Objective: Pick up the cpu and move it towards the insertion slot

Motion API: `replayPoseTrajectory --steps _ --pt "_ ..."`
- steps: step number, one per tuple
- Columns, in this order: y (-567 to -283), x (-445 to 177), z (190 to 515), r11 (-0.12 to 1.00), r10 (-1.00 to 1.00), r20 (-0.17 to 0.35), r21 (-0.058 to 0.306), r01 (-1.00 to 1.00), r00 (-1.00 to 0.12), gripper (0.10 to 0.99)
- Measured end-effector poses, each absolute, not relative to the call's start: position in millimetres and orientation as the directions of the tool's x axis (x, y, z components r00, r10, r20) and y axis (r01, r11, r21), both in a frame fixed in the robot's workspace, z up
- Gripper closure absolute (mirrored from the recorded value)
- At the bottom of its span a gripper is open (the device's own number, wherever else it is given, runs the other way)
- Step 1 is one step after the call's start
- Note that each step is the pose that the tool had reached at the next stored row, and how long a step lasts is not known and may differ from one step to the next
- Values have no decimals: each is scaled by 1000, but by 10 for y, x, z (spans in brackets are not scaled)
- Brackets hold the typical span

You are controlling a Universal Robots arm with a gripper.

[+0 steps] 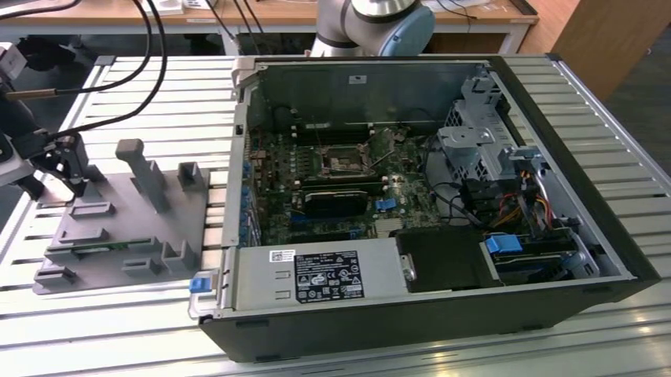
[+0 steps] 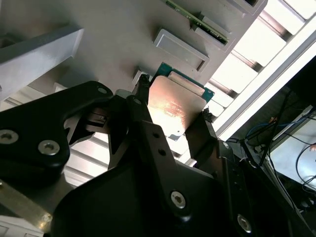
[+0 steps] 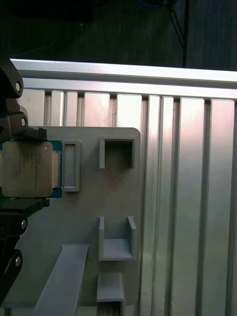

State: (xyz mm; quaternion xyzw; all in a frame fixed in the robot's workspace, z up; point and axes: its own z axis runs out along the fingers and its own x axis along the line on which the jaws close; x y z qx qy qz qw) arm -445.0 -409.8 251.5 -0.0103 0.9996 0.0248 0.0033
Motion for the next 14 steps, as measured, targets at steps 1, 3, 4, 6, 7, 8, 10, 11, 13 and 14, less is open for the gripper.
replayPoseTrajectory --steps 1,3,4,6,7,8,10,11,13,14 --pt "-4096 -4450 2519 999 -20 -7 49 -21 -1000 545" --pt "-4093 -4450 2533 999 -20 -7 49 -21 -1000 545" --pt "-4093 -4450 2535 999 -20 -7 49 -21 -1000 545" --pt "-4093 -4450 2540 999 -20 -7 49 -21 -1000 545" --pt "-4093 -4450 2543 999 -20 -7 49 -21 -1000 545" --pt "-4093 -4450 2546 999 -20 -7 49 -21 -1000 545" --pt "-4093 -4450 2551 999 -20 -7 49 -21 -1000 545" --pt "-4093 -4450 2554 999 -20 -7 49 -21 -1000 545" --pt "-4093 -4450 2564 999 -20 -7 49 -21 -1000 545" --pt "-4093 -4450 2569 999 -20 -7 49 -21 -1000 545"
